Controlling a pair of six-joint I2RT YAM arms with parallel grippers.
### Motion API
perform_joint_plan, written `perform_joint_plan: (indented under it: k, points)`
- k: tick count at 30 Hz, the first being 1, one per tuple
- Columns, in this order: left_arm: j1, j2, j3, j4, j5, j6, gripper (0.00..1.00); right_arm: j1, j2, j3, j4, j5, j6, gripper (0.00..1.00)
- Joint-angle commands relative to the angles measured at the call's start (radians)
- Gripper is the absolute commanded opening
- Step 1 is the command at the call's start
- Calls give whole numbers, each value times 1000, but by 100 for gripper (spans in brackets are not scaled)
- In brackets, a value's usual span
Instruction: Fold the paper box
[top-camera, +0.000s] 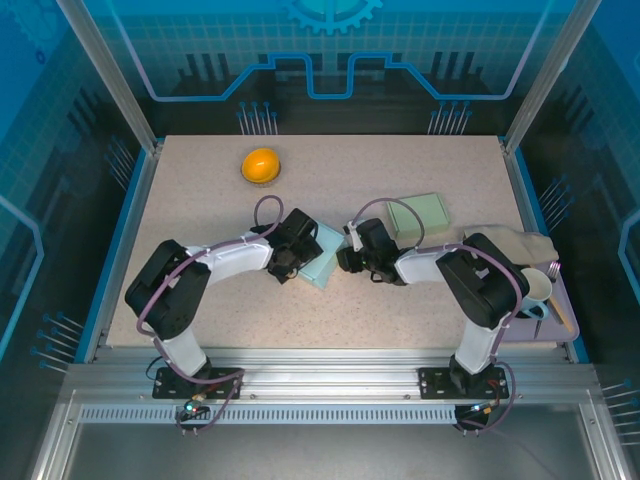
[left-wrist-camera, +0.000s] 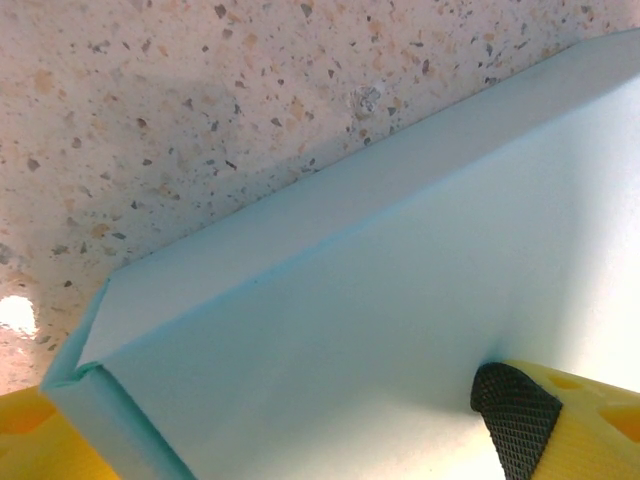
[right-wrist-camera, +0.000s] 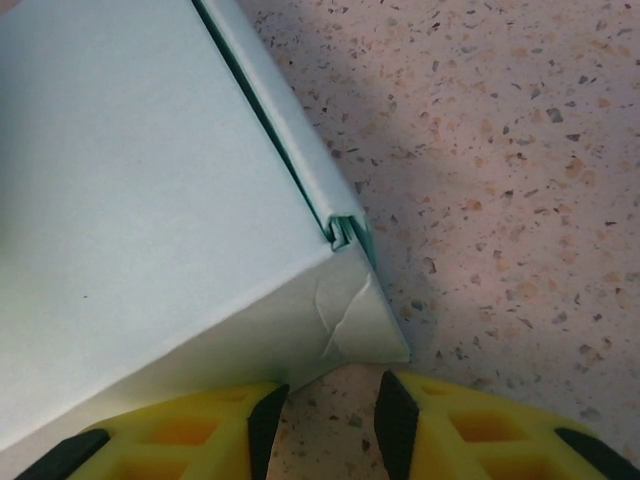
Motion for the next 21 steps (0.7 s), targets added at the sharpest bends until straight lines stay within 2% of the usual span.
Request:
perform_joint_plan:
  k: [1,5,9,21]
  points:
    - [-93,81,-31,-89,206,75,86,47,37,57,86,-148,27,39]
    - [-79,39,-10,-148,159,107,87,16,10,55,-8,-111,38,38]
    - [-61,1,2,-174,162,131,88,-27,-8,33,-69,-105,59,38]
    - [-10,-124,32,-253,154,199,92,-143,-90,56,-296,-235,138,39]
